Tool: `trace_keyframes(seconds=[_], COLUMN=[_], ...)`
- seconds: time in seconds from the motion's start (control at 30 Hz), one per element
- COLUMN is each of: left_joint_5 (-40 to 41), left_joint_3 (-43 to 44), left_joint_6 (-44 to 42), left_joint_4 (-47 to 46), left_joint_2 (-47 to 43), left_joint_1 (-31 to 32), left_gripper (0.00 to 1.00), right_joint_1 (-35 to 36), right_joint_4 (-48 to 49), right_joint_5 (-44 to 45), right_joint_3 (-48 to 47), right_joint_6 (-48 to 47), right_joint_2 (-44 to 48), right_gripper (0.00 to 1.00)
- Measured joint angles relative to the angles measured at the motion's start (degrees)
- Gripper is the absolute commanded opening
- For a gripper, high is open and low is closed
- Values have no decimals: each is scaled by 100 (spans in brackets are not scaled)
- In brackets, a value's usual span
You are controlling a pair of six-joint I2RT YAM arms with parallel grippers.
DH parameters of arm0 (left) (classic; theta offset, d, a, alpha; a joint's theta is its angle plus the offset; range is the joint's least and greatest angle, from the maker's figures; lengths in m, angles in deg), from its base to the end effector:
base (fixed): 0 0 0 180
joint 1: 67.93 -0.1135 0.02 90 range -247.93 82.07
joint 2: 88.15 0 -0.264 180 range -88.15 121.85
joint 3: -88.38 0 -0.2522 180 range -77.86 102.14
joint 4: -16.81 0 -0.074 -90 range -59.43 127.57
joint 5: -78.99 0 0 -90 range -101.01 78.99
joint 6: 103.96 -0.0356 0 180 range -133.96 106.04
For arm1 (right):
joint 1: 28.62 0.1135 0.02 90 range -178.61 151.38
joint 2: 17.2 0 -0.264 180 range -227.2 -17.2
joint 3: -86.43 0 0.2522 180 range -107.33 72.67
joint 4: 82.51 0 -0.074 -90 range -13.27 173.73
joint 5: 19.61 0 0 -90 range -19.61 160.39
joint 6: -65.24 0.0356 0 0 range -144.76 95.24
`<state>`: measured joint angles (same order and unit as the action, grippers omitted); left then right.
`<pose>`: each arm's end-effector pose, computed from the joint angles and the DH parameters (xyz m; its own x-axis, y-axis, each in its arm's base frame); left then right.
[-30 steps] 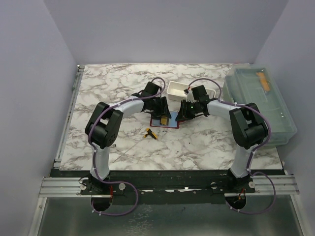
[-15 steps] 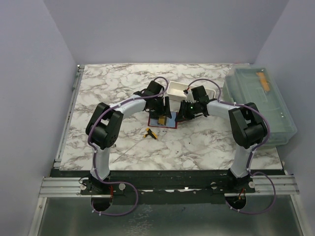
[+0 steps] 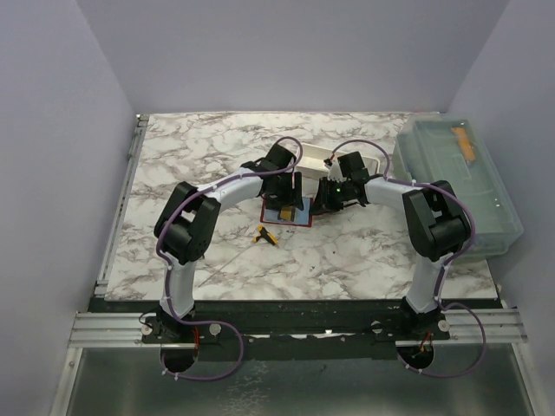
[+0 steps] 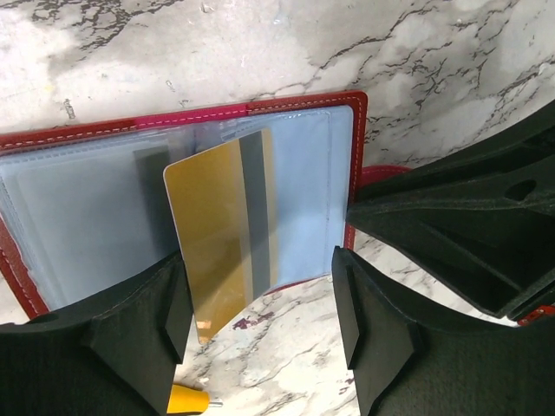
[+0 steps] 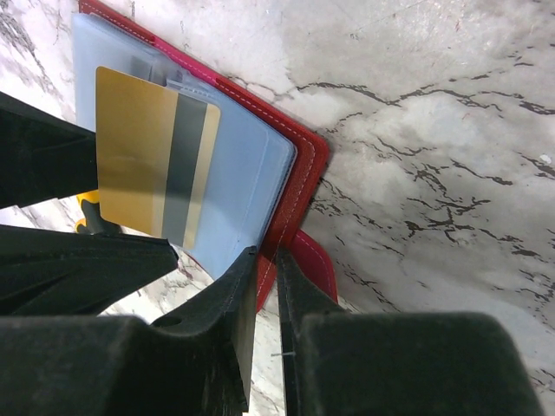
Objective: Put the credit cards into the card holder
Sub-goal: Insert the credit card into the card holder.
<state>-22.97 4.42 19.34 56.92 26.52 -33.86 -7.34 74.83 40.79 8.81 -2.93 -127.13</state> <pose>0.3485 -0.2446 0.1798 -0.9416 -0.0116 -0.3365 0.1438 0.8899 -0.4330 0.3509 0.1555 0.1409 -0.9239 -0.0129 -0.3824 -0.2545 0.7671 0.5889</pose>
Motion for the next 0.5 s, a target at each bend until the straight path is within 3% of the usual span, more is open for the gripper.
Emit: trace_keyframes(seconds=[0.5], left_joint_5=[-4], left_joint_3=[15], left_joint_6=[-254], left_joint_4=[374], left_joint_2=[-98], left_joint_1=[-245], left_gripper=[76], right_joint_1=[0], right_joint_4=[9], right_joint_5=[-66], right_joint_3=[0], right_joint_6=[-2], right_joint_2=[-17], right_gripper=[18])
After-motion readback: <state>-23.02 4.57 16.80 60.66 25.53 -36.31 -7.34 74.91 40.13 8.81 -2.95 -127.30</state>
